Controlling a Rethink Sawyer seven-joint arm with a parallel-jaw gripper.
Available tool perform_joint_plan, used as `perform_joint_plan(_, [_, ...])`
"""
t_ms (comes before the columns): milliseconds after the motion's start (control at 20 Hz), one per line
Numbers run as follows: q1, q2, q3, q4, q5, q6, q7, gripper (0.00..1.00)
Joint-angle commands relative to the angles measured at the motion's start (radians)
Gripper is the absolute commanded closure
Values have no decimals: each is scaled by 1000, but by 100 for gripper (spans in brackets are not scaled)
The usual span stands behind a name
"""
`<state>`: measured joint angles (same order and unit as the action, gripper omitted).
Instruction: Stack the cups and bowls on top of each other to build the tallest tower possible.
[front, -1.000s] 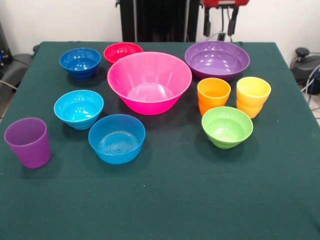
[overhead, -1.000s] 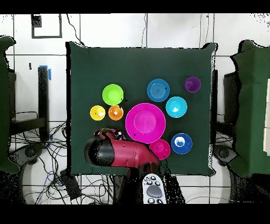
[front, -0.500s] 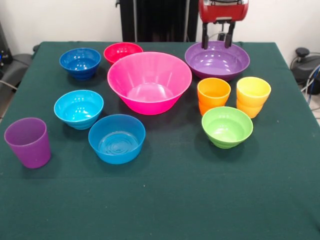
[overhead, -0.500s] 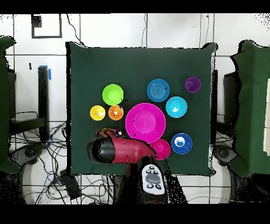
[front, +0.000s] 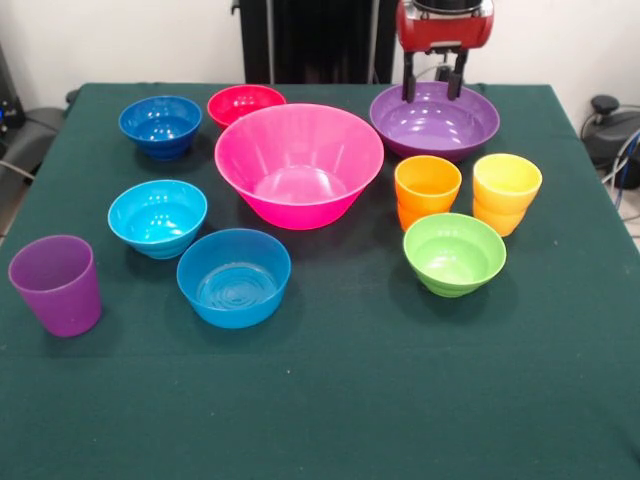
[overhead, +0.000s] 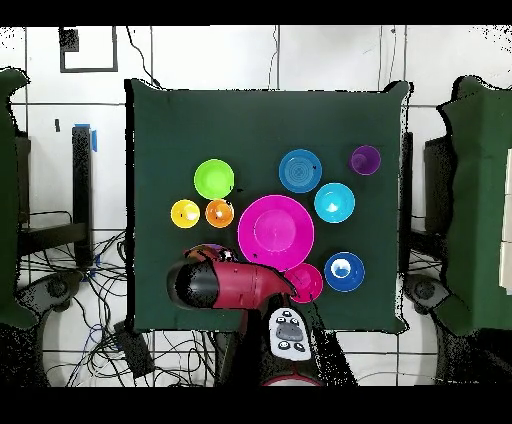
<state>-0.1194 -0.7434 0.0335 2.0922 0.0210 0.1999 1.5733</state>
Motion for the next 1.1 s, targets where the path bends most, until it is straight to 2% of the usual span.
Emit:
perform_joint_plan(50, [-5,31,98,-50,-53,-56,99,0])
perform_joint_plan(650, [-26,42,113,-34,-67,-87,98,0])
perform_joint_plan(1100, [-93,61,140,-24,-121,-113,77,0])
